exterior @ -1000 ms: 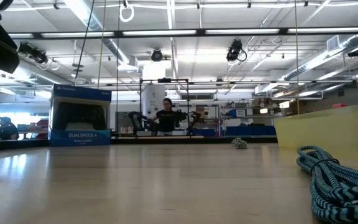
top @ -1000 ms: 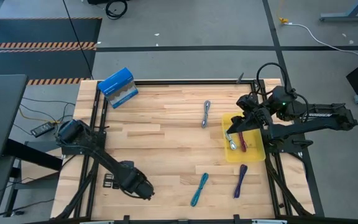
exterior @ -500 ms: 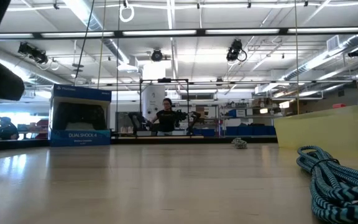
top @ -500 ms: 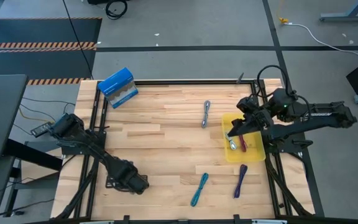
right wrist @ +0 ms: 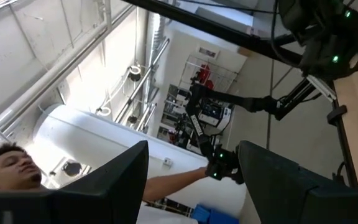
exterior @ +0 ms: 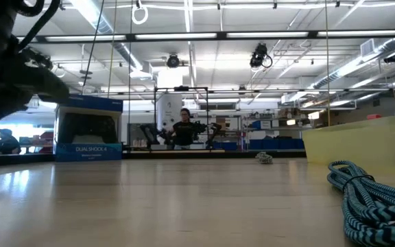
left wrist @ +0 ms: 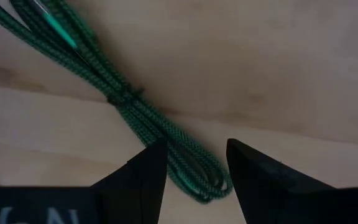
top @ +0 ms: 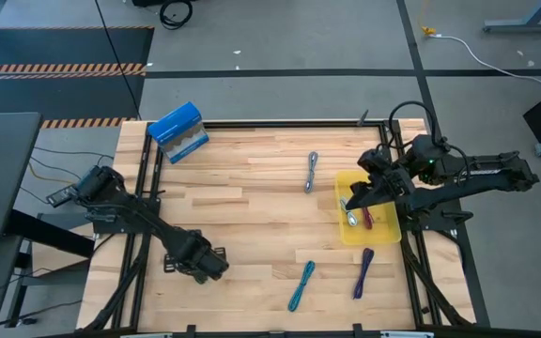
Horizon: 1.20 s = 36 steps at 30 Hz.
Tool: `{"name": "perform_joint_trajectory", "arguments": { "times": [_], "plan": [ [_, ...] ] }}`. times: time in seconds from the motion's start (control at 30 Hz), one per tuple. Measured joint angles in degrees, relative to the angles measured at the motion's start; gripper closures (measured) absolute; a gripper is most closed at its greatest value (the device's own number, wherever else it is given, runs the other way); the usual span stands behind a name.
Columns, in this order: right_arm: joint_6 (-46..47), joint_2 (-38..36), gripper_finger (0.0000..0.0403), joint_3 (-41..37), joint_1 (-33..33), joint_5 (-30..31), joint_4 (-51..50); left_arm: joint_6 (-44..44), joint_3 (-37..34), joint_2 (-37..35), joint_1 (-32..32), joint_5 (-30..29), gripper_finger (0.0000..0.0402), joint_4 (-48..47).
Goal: Pick and place USB-C Cables
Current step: Put the green USB cable into the yellow container
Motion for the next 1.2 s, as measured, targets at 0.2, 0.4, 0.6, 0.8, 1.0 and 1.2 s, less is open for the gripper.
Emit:
{"name": "perform_joint_trajectory", "arguments": {
  "times": [0.2,0.4,0.6,0.8,1.0,1.2],
  "plan": [
    [2.1,-0.58,0.0147,0.0,0.84,-3.14,-0.19,-1.28,-0.03,1.71,0.61,1.56,0.0228,-0.07],
    [2.39,-1.39,0.0147,0.02,2.86,-4.64,0.01,-2.51,-0.03,1.71,0.69,3.03,0.0228,-0.85],
    [2.53,-1.77,0.0147,0.02,4.19,-4.6,-0.22,-2.75,2.03,1.71,0.17,3.9,0.0227,-2.75],
    [1.82,-1.77,0.0147,0.02,4.26,-4.6,-0.46,-2.62,3.92,1.93,-0.17,3.23,0.0227,-8.61],
    [2.28,-1.75,0.0147,0.02,4.28,-4.46,-0.52,-2.88,0.76,1.97,-0.88,5.75,0.0227,-5.85],
    [4.38,-1.75,0.0147,0.02,4.27,-4.14,-0.55,-2.9,-0.97,1.97,-0.87,4.82,0.0228,-3.49]
  ]
}}
